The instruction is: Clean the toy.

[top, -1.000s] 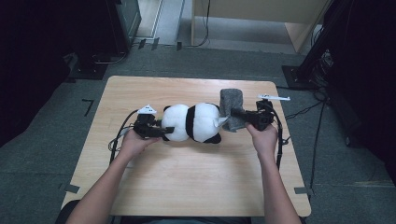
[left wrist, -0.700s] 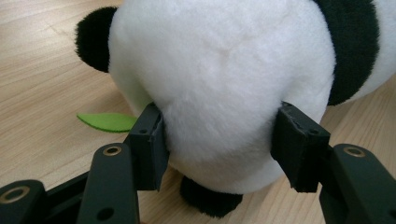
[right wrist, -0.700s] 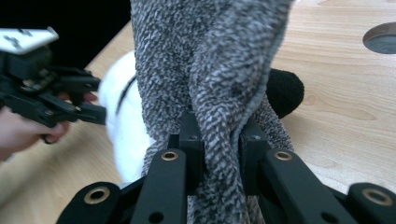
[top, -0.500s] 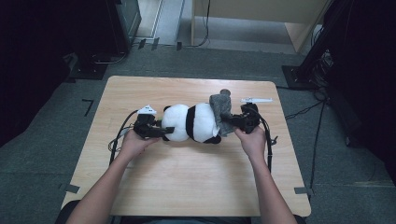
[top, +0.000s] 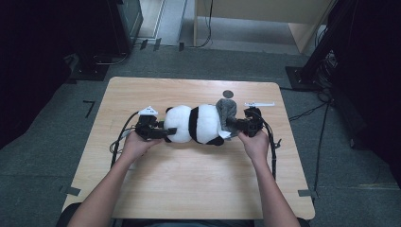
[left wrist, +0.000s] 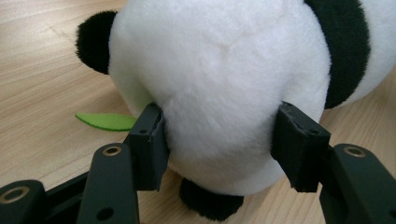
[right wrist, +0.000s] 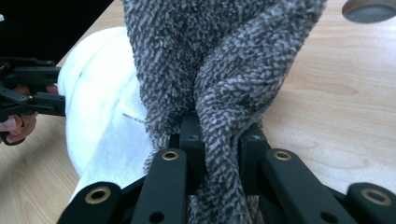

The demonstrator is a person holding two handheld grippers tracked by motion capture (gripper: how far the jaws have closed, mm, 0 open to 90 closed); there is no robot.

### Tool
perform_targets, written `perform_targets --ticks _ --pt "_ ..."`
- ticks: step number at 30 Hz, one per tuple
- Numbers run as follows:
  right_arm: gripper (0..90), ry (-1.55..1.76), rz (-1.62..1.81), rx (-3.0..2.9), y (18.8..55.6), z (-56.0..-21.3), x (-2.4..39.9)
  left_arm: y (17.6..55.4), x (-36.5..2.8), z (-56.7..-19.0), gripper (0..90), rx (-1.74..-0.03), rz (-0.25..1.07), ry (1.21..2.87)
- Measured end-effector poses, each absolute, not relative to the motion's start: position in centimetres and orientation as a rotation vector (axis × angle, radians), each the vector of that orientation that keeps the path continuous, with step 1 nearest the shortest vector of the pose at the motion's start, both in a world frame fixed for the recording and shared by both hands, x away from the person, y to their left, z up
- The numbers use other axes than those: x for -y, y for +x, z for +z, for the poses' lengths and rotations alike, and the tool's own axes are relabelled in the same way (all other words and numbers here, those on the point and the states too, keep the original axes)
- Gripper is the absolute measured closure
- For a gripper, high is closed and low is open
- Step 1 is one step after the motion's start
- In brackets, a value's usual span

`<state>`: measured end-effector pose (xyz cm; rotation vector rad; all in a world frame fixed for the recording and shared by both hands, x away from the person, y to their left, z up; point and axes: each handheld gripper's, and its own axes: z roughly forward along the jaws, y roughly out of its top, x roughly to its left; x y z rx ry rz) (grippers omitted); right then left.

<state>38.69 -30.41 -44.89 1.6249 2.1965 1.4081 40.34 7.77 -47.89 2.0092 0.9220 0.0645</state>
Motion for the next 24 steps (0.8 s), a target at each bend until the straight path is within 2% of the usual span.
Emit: perform_targets --ticks 24 --pt "78.1 1.786 1.244 -2.338 40.0 -49.8 29.7 40.4 -8.0 -47.9 41.9 -0.926 0.076 2.013"
